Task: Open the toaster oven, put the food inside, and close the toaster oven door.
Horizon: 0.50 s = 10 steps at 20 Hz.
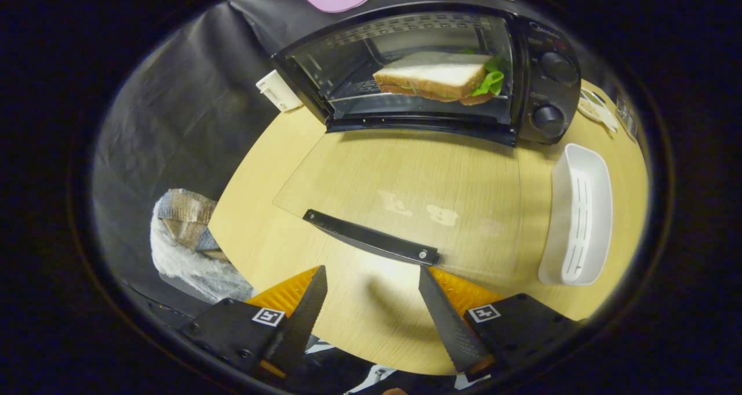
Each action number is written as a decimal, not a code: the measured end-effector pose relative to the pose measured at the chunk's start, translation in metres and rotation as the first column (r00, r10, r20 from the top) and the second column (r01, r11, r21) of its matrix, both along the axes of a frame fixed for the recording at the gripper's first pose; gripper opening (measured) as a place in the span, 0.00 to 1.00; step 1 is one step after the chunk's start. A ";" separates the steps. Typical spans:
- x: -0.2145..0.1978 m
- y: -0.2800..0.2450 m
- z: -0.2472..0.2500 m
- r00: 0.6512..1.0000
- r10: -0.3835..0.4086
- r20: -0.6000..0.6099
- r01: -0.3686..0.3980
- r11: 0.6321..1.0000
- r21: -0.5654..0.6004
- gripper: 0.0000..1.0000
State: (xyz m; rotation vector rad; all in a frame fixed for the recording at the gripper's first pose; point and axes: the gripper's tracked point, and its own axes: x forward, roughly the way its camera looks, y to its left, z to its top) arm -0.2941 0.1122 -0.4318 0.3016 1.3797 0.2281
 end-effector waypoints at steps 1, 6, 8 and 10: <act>0.002 -0.001 0.000 1.000 0.006 0.016 -0.006 1.000 -0.003 0.98; 0.014 -0.001 0.026 0.993 0.004 0.118 -0.001 1.000 -0.018 0.97; 0.026 -0.002 0.042 0.987 -0.034 0.154 0.034 0.999 0.004 0.98; 0.043 -0.004 0.060 0.979 -0.078 0.189 0.073 0.997 0.032 0.97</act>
